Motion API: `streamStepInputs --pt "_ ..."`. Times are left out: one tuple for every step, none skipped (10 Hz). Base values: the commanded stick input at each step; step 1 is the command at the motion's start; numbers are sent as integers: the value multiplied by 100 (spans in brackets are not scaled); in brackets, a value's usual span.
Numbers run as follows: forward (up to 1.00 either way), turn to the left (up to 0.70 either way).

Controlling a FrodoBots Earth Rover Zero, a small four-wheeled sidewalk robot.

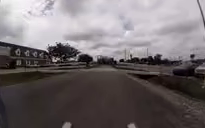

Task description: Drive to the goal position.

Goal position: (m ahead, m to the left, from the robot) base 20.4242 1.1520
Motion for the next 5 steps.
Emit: streamStepInputs --pt "60 0" --pt "60 0" --pt "60 0" --pt "60 0" --pt "60 0"
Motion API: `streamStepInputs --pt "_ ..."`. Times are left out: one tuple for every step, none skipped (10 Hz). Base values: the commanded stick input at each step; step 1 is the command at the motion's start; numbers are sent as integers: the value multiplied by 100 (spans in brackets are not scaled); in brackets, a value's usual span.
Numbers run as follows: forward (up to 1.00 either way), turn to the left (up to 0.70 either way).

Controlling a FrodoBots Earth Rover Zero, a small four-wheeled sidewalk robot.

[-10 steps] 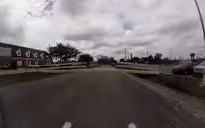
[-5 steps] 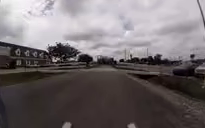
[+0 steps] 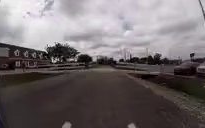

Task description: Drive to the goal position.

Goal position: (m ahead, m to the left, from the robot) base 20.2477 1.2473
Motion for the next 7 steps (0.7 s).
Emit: streamStepInputs --pt "60 0" --pt "60 0" --pt "60 0" --pt "60 0" --pt "60 0" --pt "60 0" --pt "60 0"
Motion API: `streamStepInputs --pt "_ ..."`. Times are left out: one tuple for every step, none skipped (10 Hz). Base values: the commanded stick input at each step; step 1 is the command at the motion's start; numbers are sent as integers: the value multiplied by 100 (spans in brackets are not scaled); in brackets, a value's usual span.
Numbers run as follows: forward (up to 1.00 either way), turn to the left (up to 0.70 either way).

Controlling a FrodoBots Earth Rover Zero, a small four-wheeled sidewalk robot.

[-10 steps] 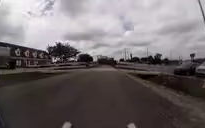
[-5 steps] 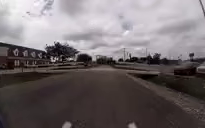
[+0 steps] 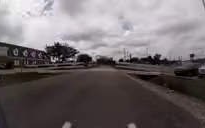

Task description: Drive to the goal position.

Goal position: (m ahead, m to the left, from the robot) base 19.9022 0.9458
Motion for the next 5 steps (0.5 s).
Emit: streamStepInputs --pt "60 0" --pt "60 0" --pt "60 0" --pt "60 0" --pt "60 0"
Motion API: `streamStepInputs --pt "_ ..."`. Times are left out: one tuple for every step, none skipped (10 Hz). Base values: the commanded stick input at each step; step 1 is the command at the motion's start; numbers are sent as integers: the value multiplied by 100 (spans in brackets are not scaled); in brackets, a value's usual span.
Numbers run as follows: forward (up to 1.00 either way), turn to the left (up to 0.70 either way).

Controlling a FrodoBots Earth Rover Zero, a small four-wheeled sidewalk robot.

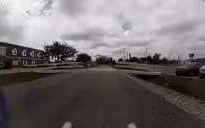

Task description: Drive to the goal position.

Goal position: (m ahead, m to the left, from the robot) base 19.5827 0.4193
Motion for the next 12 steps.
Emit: streamStepInputs --pt "60 0" --pt "60 0" --pt "60 0" --pt "60 0" --pt "60 0" --pt "60 0" --pt "60 0" --pt "60 0" --pt "60 0" --pt "60 0" --pt "60 0" --pt "60 0"
